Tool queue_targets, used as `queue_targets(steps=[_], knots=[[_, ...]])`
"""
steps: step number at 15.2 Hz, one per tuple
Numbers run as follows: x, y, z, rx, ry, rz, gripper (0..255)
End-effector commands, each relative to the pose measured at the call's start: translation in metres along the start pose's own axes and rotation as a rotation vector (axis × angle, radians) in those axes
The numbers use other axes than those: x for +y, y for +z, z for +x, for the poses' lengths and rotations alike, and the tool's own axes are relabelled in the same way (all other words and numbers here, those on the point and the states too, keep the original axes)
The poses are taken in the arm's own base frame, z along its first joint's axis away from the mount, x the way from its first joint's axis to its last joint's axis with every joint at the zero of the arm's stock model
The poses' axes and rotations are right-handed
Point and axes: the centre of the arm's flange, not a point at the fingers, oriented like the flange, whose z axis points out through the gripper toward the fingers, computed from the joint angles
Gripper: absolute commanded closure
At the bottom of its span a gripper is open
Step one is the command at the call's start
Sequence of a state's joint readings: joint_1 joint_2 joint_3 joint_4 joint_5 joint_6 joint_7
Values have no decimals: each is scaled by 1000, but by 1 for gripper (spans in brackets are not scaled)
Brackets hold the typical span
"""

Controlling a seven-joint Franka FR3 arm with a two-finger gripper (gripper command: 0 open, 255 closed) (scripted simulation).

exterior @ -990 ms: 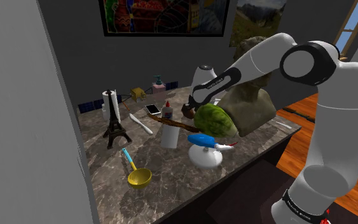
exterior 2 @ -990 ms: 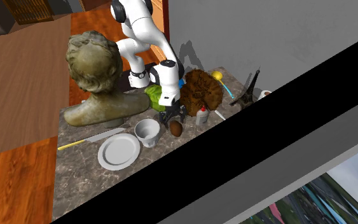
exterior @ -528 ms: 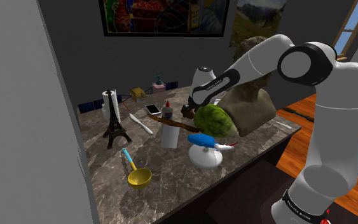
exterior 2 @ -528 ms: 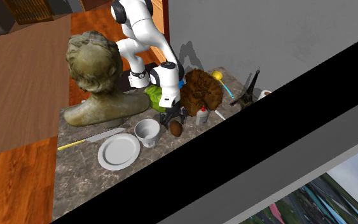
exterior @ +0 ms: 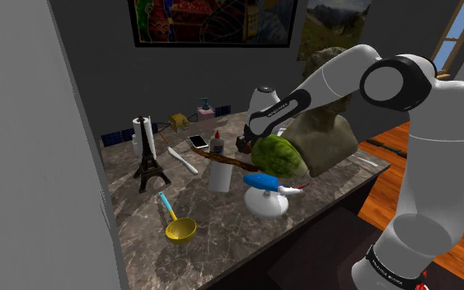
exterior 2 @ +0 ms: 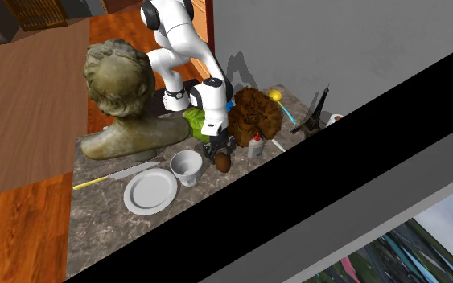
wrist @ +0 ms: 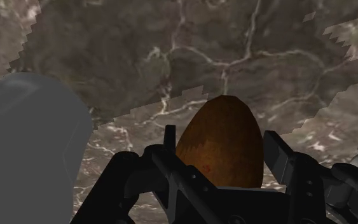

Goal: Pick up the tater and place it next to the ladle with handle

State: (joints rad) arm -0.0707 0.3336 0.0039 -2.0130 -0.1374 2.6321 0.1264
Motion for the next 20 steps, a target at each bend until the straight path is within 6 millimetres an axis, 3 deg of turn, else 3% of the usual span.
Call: queue_targets(steps=[1,4,20], knots=[[0,0,0,0,0,0,255],[0,0,0,0,0,0,255],[5,-81,24,0,0,0,255]])
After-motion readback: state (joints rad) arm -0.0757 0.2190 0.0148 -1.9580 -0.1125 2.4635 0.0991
